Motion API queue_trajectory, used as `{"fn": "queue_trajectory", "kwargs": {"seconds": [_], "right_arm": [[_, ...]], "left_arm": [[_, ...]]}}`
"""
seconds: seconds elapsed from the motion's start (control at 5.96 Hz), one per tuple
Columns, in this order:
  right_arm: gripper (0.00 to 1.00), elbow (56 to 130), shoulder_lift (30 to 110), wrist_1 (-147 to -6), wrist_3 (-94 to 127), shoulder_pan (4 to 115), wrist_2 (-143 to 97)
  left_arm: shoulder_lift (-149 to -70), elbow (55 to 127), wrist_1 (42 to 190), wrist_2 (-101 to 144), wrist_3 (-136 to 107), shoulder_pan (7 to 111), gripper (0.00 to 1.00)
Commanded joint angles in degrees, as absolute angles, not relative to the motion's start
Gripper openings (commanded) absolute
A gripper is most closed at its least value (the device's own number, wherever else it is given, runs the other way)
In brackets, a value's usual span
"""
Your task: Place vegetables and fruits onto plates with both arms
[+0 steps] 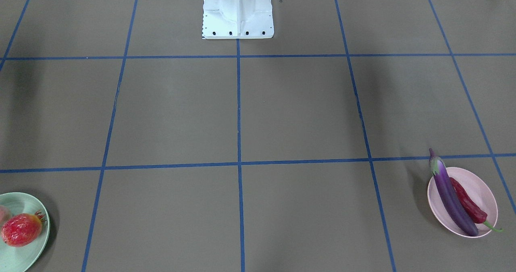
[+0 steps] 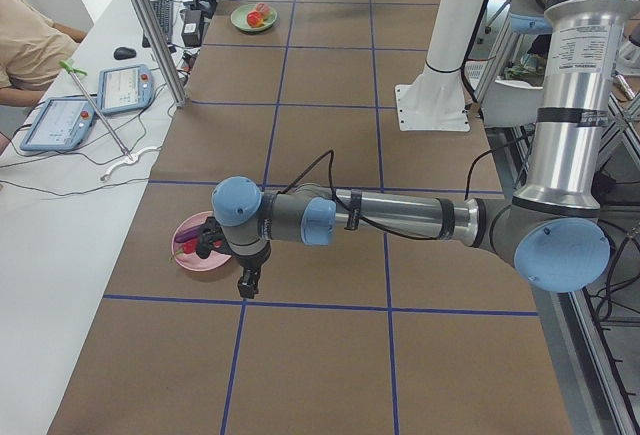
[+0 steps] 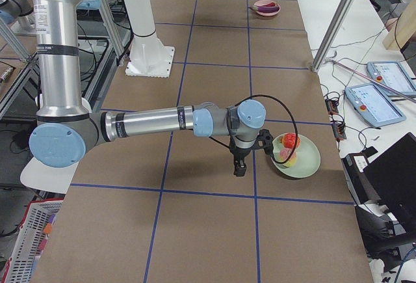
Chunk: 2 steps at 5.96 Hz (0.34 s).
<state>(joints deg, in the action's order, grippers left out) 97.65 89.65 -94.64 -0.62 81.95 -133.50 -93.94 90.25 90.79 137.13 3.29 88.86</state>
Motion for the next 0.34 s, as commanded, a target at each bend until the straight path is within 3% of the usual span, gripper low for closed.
{"fn": "queue_trajectory", "kwargs": {"seconds": [0.0, 0.17], "right_arm": [[1.0, 97.6, 90.2, -94.5, -0.6, 81.9, -133.3], [1.0, 97.6, 90.4, -94.3, -0.7, 81.9, -133.2]], "left_arm": [[-93.7, 90.5, 90.8, 137.7, 3.2, 88.9, 1.0], [-94.0, 90.6, 90.9, 137.7, 3.1, 88.9, 1.0]]}}
